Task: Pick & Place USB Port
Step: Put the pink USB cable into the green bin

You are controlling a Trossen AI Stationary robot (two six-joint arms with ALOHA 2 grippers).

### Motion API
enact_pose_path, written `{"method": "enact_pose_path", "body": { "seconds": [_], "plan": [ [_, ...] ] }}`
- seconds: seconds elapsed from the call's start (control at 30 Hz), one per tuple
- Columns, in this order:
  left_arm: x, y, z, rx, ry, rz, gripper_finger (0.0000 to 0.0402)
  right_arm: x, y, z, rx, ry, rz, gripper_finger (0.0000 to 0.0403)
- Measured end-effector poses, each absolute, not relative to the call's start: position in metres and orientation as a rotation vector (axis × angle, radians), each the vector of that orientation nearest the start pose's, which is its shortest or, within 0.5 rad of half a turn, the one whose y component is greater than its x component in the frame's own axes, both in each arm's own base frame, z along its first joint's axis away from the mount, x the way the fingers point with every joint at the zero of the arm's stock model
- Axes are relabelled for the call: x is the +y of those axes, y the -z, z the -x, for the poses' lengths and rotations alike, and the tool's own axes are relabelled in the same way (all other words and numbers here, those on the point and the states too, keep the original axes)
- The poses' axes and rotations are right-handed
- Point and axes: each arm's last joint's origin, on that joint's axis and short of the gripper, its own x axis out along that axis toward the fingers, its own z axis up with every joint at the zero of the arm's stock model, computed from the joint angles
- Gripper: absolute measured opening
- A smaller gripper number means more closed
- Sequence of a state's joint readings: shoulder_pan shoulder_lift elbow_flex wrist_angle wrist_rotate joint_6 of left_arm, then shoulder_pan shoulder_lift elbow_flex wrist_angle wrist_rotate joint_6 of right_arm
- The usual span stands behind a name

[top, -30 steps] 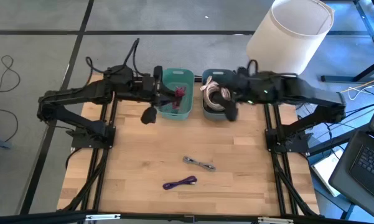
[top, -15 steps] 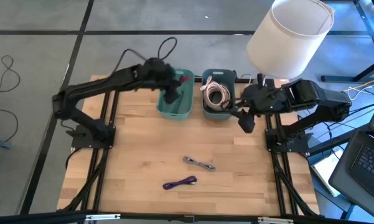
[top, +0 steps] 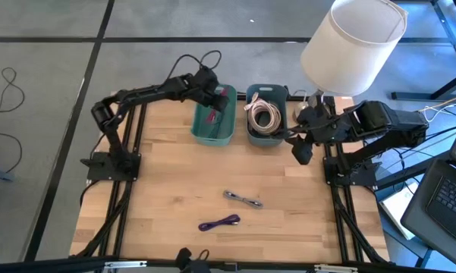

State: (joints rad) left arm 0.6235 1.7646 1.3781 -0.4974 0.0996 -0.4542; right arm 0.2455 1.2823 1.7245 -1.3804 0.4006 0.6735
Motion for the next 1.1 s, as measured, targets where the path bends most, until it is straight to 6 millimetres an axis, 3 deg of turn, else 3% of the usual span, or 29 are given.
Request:
{"method": "enact_pose_path", "body": {
  "seconds": [0.17,0.6,1.1],
  "plan": [
    [0.221,-0.236,-0.312,0.777,-0.764,0.803,0.0013,0.037,-0.439,-0.193,0.795,0.43,-0.329,0.0204],
    [0.213,-0.23,-0.316,0.781,-0.888,0.864,0.0013,0.036,-0.44,-0.193,0.779,0.457,-0.312,0.0204],
    [0.217,-0.184,-0.332,0.894,-0.873,0.886,0.0013,0.04,-0.44,-0.193,0.789,0.425,-0.312,0.0204]
  ]
}}
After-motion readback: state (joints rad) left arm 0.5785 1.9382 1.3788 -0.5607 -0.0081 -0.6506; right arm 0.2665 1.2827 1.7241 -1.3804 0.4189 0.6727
